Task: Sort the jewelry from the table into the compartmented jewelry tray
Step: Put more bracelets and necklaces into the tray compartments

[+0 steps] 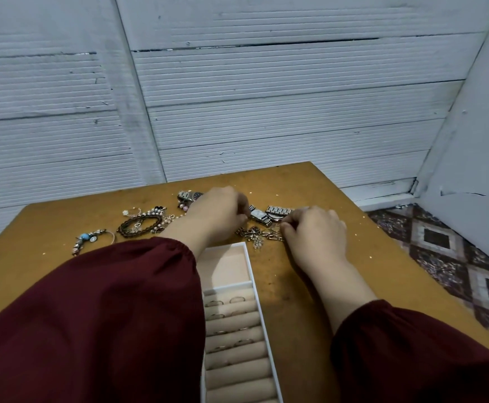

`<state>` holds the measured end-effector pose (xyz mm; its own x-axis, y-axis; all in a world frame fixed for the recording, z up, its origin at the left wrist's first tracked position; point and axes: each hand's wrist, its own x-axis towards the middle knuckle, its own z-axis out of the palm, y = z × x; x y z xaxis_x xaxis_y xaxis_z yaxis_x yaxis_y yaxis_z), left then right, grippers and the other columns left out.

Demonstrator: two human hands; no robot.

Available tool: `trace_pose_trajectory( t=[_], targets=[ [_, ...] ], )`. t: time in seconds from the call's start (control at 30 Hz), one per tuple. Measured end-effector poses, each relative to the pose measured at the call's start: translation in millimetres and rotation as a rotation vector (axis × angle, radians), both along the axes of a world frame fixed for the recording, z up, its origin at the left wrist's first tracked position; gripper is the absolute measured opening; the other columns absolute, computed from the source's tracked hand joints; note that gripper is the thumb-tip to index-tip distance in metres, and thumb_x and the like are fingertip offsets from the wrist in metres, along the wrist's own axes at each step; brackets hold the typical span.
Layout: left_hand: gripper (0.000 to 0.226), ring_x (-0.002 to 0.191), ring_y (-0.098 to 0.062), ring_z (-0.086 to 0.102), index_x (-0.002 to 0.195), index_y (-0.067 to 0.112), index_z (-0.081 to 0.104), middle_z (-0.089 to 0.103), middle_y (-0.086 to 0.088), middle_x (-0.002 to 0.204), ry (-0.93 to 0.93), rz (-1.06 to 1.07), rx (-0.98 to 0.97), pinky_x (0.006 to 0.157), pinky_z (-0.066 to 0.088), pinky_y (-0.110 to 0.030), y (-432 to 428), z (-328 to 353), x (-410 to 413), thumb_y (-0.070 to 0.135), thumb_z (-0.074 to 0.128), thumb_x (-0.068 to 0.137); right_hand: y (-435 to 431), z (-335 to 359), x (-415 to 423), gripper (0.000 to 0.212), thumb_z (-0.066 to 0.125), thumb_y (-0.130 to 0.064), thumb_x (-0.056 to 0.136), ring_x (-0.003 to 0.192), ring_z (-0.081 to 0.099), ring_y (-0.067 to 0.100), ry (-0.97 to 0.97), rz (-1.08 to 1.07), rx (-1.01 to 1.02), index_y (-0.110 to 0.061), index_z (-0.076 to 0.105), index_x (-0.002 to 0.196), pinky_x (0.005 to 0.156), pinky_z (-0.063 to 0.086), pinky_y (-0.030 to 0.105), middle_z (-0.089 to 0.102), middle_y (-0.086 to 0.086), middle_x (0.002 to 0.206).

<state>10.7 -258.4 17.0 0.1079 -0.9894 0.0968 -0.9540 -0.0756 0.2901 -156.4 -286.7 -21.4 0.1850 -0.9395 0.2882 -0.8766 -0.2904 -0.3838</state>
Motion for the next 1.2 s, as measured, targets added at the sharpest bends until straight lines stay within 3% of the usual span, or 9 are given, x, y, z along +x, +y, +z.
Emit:
trace_pose_trajectory(
  t=[0.17,0.37,0.53,0.67,0.8,1.03,1.2],
  targets=[
    [0.012,0.084,-0.022,0.059,0.081,0.021,0.07,0.065,0.001,0.08,0.024,-0.033,0.015,0.073,0.049,-0.032,-5,-1,-13,0.03,0.063,0.085,0,-2,4,0.029,0.052,-0.049,0.091,0.114,0.047,0.026,0.028,-0.007,0.025,-0.035,0.066,0.112,0.093,0.035,0.035,0.059,-0.002,0.121],
    [0.037,0.076,-0.024,0.054,0.056,0.022,0.05,0.05,0.003,0.063,-0.028,0.024,0.076,0.062,0.036,-0.028,-12,-3,-27,0.041,0.066,0.083,-1,-2,3,0.028,0.057,-0.048,0.089,0.117,0.046,0.027,-0.008,-0.01,0.079,-0.039,0.065,0.114,0.096,0.035,0.036,0.059,0.0,0.121],
    [0.019,0.097,-0.025,0.06,0.078,0.027,0.063,0.066,-0.003,0.093,-0.068,0.042,0.086,0.07,0.039,-0.029,-16,-5,-36,0.044,0.068,0.08,-4,-5,2,0.021,0.061,-0.044,0.087,0.114,0.049,0.026,-0.07,-0.027,0.081,-0.035,0.067,0.104,0.093,0.037,0.034,0.064,-0.003,0.112],
    [0.019,0.1,-0.026,0.06,0.086,0.025,0.065,0.066,-0.004,0.101,-0.067,0.072,0.08,0.072,0.041,-0.031,-16,-6,-36,0.043,0.069,0.081,-5,-5,1,0.017,0.063,-0.038,0.086,0.11,0.052,0.025,-0.113,-0.014,0.061,-0.033,0.068,0.101,0.091,0.039,0.033,0.068,-0.005,0.102],
    [0.018,0.099,-0.027,0.06,0.087,0.024,0.066,0.066,-0.006,0.101,-0.026,0.092,0.097,0.072,0.044,-0.032,-17,-6,-37,0.039,0.071,0.08,-6,-3,1,0.014,0.06,-0.035,0.089,0.108,0.053,0.026,-0.135,-0.006,0.056,-0.033,0.069,0.099,0.09,0.039,0.034,0.07,-0.003,0.1],
    [0.021,0.091,-0.026,0.061,0.063,0.024,0.055,0.066,-0.001,0.089,0.033,0.105,0.06,0.07,0.047,-0.031,-15,-7,-39,0.026,0.069,0.078,-10,-7,0,0.014,0.061,-0.035,0.086,0.104,0.058,0.027,-0.214,-0.029,0.073,-0.033,0.07,0.097,0.089,0.043,0.035,0.071,-0.001,0.097],
    [0.022,0.087,-0.021,0.062,0.061,0.024,0.058,0.066,0.003,0.083,0.088,0.121,0.025,0.069,0.048,-0.03,-10,-5,-36,0.025,0.073,0.077,-12,-7,-1,0.008,0.065,-0.034,0.083,0.097,0.062,0.023,-0.34,-0.042,0.102,-0.032,0.071,0.089,0.087,0.049,0.037,0.072,-0.007,0.09]
  ],
)
